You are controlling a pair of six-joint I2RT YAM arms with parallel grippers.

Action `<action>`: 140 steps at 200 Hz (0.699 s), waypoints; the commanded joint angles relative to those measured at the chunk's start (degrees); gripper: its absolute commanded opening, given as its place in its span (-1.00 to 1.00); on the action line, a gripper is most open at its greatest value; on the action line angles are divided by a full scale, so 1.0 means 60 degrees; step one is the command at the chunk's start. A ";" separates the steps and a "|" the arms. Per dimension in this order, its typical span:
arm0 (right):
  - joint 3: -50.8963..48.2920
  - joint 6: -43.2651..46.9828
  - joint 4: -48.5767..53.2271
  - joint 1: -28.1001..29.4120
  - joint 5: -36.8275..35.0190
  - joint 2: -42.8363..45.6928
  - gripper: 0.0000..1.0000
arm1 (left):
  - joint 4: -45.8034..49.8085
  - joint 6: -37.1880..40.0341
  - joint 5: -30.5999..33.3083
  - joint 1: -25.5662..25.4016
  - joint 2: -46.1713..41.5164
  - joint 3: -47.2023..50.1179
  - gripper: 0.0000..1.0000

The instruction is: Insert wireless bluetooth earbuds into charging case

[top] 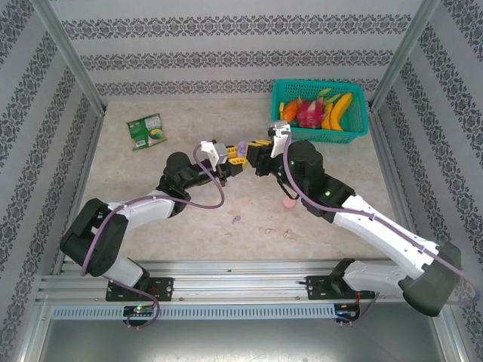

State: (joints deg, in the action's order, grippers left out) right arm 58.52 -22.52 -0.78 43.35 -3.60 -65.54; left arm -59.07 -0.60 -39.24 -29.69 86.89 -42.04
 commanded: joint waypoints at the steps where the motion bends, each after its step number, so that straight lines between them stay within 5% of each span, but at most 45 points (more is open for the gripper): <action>1: 0.0109 -0.0113 -0.0292 -0.0008 -0.0028 -0.0043 -0.58 | -0.0012 -0.0017 -0.0219 -0.0178 -0.0275 -0.0244 -1.00; 140: 0.0319 -0.0192 -0.0509 -0.0141 0.0064 -0.0627 -0.60 | 0.0296 0.0095 -0.0361 -0.0206 -0.0427 -0.0322 -1.00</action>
State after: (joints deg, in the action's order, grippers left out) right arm 58.92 -22.68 -2.07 42.98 -3.55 -69.06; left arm -56.99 -0.60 -39.48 -30.02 86.08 -42.04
